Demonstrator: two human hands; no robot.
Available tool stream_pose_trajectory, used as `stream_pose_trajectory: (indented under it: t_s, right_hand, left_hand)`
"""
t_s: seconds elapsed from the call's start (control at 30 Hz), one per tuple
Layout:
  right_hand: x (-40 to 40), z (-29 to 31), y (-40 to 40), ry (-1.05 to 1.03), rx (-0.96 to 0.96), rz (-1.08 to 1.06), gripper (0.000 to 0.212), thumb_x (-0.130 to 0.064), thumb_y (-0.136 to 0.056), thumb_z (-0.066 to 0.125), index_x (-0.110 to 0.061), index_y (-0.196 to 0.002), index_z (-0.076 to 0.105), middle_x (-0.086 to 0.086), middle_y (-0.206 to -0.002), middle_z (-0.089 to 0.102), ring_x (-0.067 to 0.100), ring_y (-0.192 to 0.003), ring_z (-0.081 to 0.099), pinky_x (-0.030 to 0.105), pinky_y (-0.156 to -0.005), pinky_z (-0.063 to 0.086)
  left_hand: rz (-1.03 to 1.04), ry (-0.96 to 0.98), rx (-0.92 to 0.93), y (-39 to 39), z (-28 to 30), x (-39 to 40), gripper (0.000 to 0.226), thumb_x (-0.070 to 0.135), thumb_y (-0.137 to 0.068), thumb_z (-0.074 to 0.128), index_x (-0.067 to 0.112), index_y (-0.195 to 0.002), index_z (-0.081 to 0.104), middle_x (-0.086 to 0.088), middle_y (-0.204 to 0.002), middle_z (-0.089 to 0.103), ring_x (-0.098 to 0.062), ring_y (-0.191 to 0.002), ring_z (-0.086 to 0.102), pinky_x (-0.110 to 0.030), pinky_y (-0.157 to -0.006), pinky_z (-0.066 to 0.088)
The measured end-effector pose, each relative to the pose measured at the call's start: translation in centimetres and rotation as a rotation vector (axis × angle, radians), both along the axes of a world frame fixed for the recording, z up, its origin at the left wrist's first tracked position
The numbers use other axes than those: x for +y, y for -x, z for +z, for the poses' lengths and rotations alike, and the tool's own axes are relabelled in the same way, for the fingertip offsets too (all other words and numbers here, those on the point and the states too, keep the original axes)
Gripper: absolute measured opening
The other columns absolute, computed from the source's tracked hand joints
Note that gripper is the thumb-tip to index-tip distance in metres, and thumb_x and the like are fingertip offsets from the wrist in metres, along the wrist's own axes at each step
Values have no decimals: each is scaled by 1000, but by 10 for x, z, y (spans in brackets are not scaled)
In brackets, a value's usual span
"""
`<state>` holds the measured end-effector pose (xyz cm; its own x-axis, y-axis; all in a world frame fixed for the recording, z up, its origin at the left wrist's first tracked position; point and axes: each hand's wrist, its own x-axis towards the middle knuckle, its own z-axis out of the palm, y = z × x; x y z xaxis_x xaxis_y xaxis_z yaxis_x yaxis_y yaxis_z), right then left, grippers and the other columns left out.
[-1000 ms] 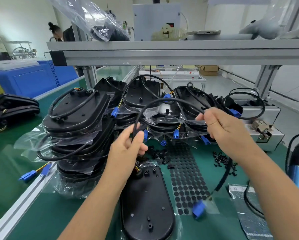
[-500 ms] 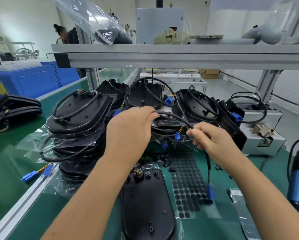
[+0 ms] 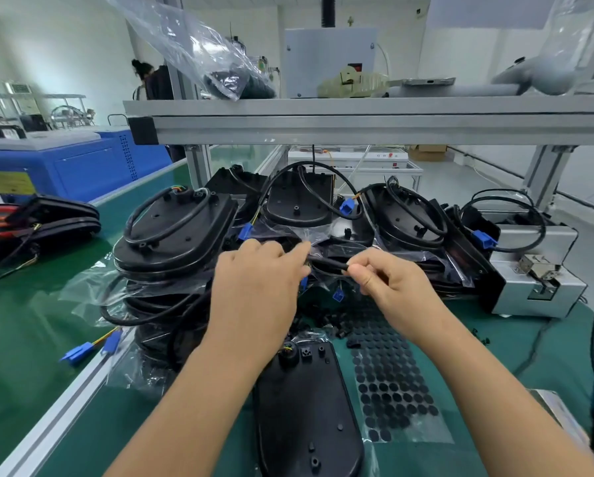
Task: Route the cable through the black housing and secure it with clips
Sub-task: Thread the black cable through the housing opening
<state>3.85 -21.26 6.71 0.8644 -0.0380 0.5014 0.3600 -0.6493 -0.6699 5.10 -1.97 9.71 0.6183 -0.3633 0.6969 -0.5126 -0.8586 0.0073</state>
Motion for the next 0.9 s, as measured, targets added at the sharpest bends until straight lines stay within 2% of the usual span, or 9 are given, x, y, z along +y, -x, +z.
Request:
stream_pose_trajectory:
  t_s: [0.03, 0.1, 0.17, 0.27, 0.37, 0.47, 0.57, 0.73, 0.9]
  right_hand:
    - [1, 0, 2, 9, 7, 7, 12, -28, -91, 55, -31, -81, 62, -4, -63, 54, 2, -57, 45, 10, -58, 37]
    - [-4, 2, 7, 17, 61, 14, 9, -26, -91, 57, -30, -88, 64, -3, -67, 59, 5, -60, 50, 13, -60, 40]
    - [-14, 4, 15, 10, 147, 17, 10, -21, -92, 57, -22, -92, 66, -1, -70, 65, 11, -64, 58, 21, -63, 47]
    - [-26, 6, 29, -71, 241, 48, 13, -16, -94, 53, -14, -89, 65, 1, -69, 66, 6, -56, 58, 15, -52, 47]
    - [-28, 3, 37, -116, 280, 28, 16, -17, -97, 45, -13, -86, 56, -1, -65, 65, 5, -51, 56, 19, -49, 46]
    - [-30, 0, 40, 49, 164, -103, 18, -25, -96, 47, -21, -79, 53, -7, -56, 56, -2, -47, 47, 12, -48, 36]
    - [-40, 9, 46, 197, 60, -205, 18, -33, -91, 50, -25, -77, 58, -10, -61, 56, 0, -55, 49, 19, -52, 34]
    - [-56, 24, 51, 213, -62, -243, 17, -34, -90, 51, -26, -76, 57, -3, -59, 56, 3, -52, 47, 25, -52, 37]
    - [-68, 41, 54, 142, -175, -307, 19, -24, -95, 49, -22, -76, 55, -3, -59, 53, -5, -49, 46, 8, -45, 35]
  left_hand:
    - [1, 21, -4, -2, 1, -1, 11, 22, -87, 62, 19, -93, 71, -3, -64, 63, -29, -62, 55, -33, -54, 40]
    - [27, 144, 29, -5, 2, 1, 11, 15, -86, 62, 12, -77, 69, -6, -59, 61, -30, -56, 56, -35, -50, 47]
    - [16, 251, 59, -5, 2, 4, 15, 15, -90, 58, 10, -80, 68, -8, -64, 64, -30, -57, 59, -40, -52, 51]
    - [-16, 318, 76, -3, -1, 4, 17, 18, -93, 54, 11, -89, 69, -10, -73, 70, -31, -64, 63, -41, -58, 52]
    - [-22, 299, 89, 0, -7, -1, 18, 20, -94, 51, 14, -91, 67, -6, -74, 70, -28, -65, 61, -37, -56, 47]
    - [-14, 268, 66, 1, -10, 0, 19, 23, -94, 50, 16, -91, 67, -5, -75, 69, -28, -64, 60, -31, -53, 39]
    - [-38, 200, 57, 2, -9, 5, 22, 31, -93, 52, 17, -90, 69, -3, -75, 70, -28, -65, 62, -33, -55, 43]
    - [-100, 134, 116, 10, -4, 16, 26, 45, -88, 51, 25, -89, 69, 7, -67, 69, -18, -64, 65, -37, -54, 52]
    - [-157, 188, 283, 5, 0, 29, 19, 42, -88, 52, 32, -90, 68, 15, -64, 68, -5, -69, 64, -29, -65, 50]
